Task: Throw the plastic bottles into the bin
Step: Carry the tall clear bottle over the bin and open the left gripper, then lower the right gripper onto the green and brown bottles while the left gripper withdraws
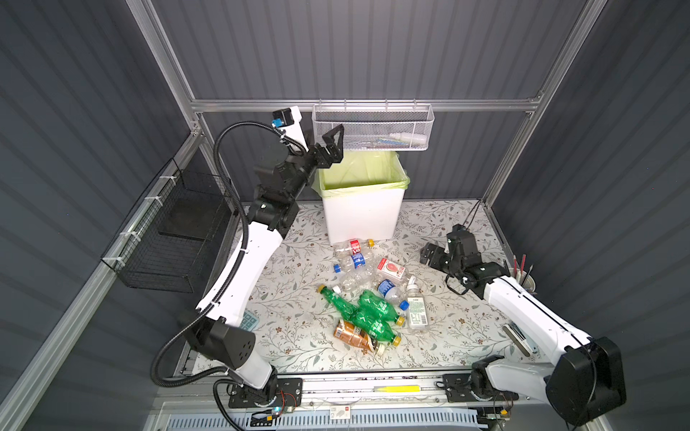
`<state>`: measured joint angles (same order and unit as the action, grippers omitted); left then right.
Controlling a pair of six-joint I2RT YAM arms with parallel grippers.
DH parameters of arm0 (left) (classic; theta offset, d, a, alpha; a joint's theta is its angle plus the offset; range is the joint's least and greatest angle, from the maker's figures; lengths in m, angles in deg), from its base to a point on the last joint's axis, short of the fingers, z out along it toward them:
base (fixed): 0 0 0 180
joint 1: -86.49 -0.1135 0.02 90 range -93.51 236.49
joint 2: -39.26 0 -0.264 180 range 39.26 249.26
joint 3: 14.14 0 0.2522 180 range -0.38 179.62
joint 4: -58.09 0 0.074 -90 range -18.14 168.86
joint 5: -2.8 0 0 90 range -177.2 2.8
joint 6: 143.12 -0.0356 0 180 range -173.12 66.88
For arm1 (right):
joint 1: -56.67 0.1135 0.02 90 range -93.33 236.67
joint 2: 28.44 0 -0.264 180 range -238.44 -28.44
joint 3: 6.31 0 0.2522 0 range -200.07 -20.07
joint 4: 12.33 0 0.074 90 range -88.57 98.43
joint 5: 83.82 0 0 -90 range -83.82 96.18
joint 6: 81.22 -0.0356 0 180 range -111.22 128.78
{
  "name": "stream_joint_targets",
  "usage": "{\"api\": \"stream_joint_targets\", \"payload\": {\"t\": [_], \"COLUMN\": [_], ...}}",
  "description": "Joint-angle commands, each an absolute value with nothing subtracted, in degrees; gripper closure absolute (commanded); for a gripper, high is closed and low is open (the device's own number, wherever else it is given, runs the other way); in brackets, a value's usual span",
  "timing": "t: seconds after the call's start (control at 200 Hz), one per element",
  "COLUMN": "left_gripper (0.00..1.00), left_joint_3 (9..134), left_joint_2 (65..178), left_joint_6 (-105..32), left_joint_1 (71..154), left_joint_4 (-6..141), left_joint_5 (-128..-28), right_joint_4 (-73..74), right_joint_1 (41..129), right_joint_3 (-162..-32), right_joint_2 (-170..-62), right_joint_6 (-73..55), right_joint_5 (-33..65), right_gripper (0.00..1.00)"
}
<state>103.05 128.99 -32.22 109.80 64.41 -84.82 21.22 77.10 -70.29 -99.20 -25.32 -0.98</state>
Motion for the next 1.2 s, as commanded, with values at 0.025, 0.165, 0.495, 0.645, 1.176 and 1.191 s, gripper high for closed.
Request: {"api": "stream_joint_targets", "payload": {"t": [0.025, 0.165, 0.495, 0.645, 1.176, 1.191], "left_gripper": [0.00, 0.00, 0.00, 0.00, 0.00, 0.00], "left_joint_3": [96.3, 88.6, 69.8, 65.7, 59.8, 59.7], "left_joint_2": [128.3, 123.4, 114.8, 113.2, 109.4, 109.2], "left_joint_6": [-35.9, -37.8, -35.1, -32.8, -30.2, -30.1], "left_joint_1": [109.8, 109.8, 109.3, 107.4, 102.1, 102.1], "left_joint_4": [65.1, 67.0, 72.6, 74.8, 78.9, 78.9], "left_joint_5": [-87.1, -90.4, -100.5, -103.0, -105.0, -105.1], "right_joint_4": [29.1, 31.2, 29.2, 30.7, 38.0, 38.3], "right_joint_1": [81.3, 85.4, 101.0, 107.4, 126.7, 127.0], "right_joint_3": [-69.1, -67.0, -67.2, -73.2, -93.8, -94.1], "right_joint_2": [-100.1, -99.1, -95.6, -99.7, -123.3, -123.8], "right_joint_6": [-29.2, -31.5, -23.2, -18.2, -5.4, -4.8], "right_joint_5": [-5.3, -6.7, -10.5, -10.6, -3.1, -2.9], "right_gripper": [0.03, 0.01, 0.02, 0.06, 0.16, 0.16]}}
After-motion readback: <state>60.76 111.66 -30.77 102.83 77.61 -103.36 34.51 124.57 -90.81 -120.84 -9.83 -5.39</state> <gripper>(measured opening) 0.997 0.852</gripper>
